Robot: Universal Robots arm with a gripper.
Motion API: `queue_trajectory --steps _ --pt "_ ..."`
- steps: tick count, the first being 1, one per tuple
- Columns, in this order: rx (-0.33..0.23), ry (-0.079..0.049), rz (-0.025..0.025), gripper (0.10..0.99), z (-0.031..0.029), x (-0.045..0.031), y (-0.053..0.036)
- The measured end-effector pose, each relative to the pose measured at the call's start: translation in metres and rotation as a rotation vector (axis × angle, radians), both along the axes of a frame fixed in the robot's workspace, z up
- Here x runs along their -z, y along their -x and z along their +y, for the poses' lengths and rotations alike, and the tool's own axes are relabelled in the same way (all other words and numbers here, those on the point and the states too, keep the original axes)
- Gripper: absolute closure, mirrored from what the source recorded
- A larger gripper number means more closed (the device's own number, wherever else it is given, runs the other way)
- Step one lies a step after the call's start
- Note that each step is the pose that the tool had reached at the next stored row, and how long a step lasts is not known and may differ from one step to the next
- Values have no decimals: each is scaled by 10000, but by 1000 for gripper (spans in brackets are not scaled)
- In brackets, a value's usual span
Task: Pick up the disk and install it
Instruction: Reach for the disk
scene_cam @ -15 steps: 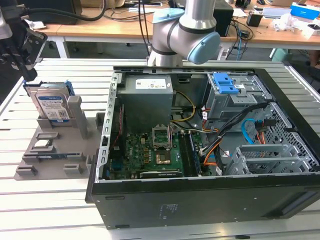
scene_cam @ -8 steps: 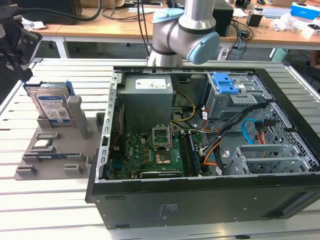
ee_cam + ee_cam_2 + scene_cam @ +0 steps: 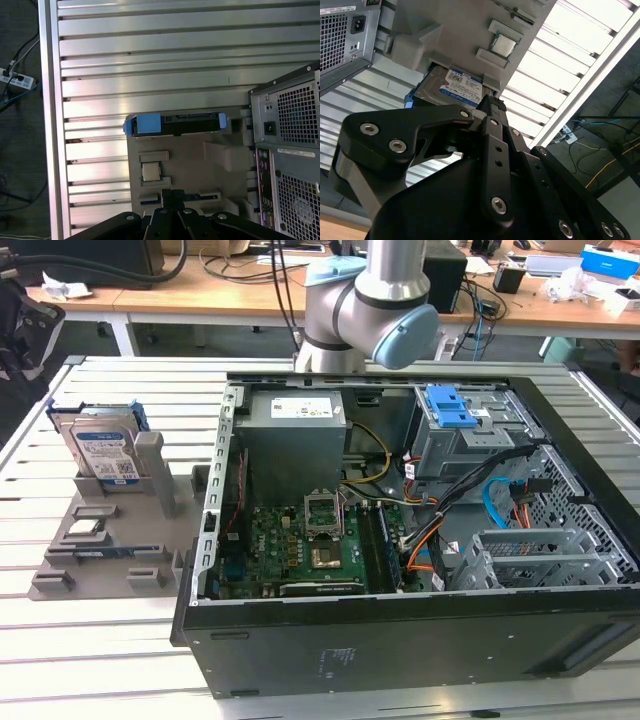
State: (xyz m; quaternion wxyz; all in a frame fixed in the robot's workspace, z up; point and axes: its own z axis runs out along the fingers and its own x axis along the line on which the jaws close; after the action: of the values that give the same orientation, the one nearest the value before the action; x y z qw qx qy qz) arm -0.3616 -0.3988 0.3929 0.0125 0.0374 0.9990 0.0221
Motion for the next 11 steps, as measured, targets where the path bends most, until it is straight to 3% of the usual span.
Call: queue_trajectory --steps 11 --pt "0 0 0 980 2 1 127"
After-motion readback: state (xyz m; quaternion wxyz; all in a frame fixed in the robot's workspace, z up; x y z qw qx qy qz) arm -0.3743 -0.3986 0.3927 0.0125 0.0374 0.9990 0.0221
